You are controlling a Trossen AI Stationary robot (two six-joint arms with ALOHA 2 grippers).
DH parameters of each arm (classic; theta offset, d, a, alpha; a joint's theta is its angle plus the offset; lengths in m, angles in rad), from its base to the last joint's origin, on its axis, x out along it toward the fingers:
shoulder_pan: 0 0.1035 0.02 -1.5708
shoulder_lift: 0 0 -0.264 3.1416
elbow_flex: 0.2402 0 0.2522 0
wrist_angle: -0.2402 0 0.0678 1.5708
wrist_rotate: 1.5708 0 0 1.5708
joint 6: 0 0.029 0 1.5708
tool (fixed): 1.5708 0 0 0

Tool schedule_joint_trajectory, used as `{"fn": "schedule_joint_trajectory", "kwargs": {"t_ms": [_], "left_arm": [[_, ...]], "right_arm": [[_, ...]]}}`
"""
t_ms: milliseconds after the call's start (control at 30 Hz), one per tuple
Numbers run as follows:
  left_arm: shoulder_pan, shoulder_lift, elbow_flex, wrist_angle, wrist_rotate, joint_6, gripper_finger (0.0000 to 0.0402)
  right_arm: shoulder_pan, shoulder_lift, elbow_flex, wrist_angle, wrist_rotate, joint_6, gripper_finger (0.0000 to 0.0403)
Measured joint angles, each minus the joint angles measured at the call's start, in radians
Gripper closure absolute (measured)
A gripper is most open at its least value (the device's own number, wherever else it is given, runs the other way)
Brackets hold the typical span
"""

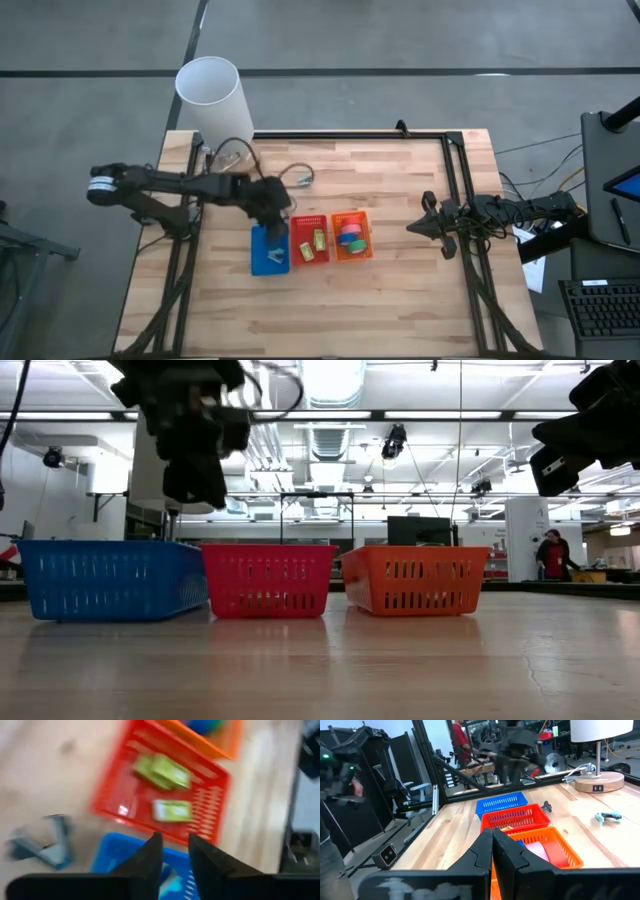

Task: Pick and place Stapler, Stapler remover, tape
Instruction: Put the dark blue staple remover into the blue bin

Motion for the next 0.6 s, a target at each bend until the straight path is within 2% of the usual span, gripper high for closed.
{"fn": "schedule_joint_trajectory", "kwargs": {"t_ms": [167,267,467,600], "left_arm": [[0.137,0.021,-0.006,-0.061,-0.049,-0.086,0.0246],[0.195,0.046,-0.007,-0.092,-0.077,-0.069,0.0219],[0.218,0.117,-0.007,-0.109,-0.11,-0.036,0.0203],[0.218,0.161,-0.008,-0.142,-0.205,-0.054,0.0202]], "right_arm": [[0.0,0.0,0.0,0.0,0.0,0.0,0.0394],[0.0,0.0,0.0,0.0,0.0,0.0,0.0394],[0.0,0.0,0.0,0.0,0.0,0.0,0.0394],[0.0,0.0,0.0,0.0,0.0,0.0,0.0394]]}}
